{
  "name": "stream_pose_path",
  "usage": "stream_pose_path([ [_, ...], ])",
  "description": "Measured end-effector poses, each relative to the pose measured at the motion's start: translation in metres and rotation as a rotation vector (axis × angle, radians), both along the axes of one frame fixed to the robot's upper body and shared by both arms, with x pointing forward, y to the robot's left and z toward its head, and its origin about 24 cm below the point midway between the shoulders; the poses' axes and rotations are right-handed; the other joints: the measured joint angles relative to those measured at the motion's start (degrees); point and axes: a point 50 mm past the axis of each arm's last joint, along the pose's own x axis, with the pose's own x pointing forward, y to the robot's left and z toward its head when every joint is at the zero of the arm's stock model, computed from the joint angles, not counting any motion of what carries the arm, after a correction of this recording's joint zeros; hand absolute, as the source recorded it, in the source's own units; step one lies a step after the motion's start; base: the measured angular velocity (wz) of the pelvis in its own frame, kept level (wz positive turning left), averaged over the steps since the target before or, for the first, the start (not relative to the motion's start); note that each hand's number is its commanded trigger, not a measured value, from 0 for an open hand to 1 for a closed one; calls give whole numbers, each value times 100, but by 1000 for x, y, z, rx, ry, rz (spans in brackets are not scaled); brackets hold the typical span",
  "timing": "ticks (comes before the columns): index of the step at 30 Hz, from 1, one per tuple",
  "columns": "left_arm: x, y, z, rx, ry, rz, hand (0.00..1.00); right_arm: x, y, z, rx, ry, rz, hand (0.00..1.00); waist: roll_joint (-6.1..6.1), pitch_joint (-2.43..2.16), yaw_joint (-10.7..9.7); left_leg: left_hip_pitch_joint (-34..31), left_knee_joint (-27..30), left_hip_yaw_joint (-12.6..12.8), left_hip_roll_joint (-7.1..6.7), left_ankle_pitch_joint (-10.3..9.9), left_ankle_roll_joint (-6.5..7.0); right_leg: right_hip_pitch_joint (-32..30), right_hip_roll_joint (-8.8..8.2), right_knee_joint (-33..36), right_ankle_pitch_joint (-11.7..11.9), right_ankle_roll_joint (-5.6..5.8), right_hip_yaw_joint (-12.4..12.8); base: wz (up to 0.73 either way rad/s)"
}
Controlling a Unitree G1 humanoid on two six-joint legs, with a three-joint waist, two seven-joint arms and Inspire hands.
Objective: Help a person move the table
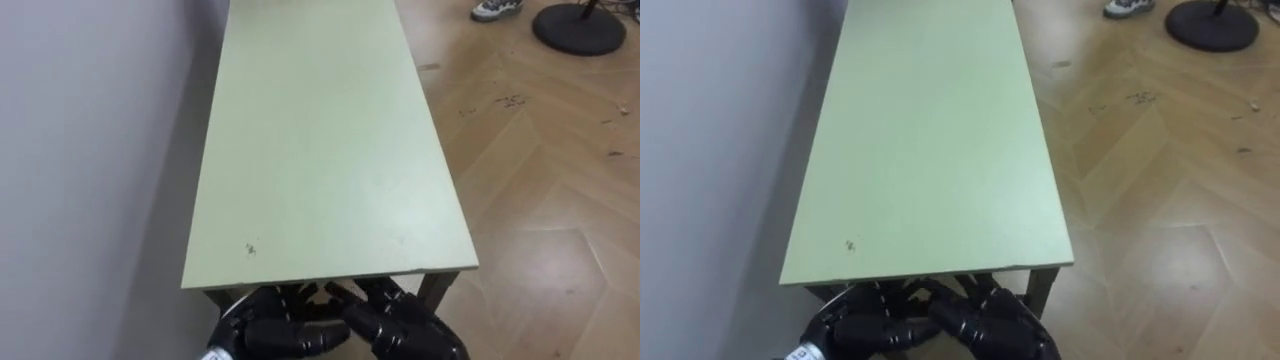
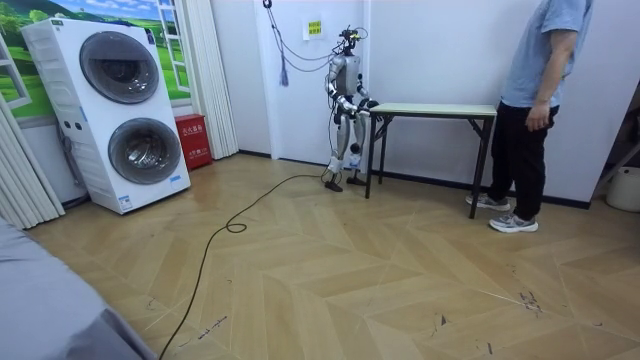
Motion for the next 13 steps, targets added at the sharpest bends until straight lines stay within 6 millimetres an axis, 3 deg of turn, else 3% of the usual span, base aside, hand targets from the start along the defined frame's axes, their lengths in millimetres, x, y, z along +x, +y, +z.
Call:
stream_pose_path([
  [3, -6, 3, -12, 103, 30, -6, 0, -8, -7, -14, -144, 67, 15, 0, -53, 7, -26, 50, -58, 19, -17, 3, -9, 53, 3, 0, 15, 13, -41, 1],
  [8, -35, 30, -48, 343, 219, 85, 0, -32, -32, -46, -383, 274, -32, 0, -214, -40, -25, 215, -88, 43, -13, -60, -78, 189, 13, -7, 20, 20, -229, -4],
  [13, -61, 53, -70, 533, 367, 212, 0, -61, -56, -69, -596, 489, -119, 0, -218, -28, 15, 219, -129, 17, -3, -63, -85, 179, 9, -27, 20, 21, -338, -1],
])
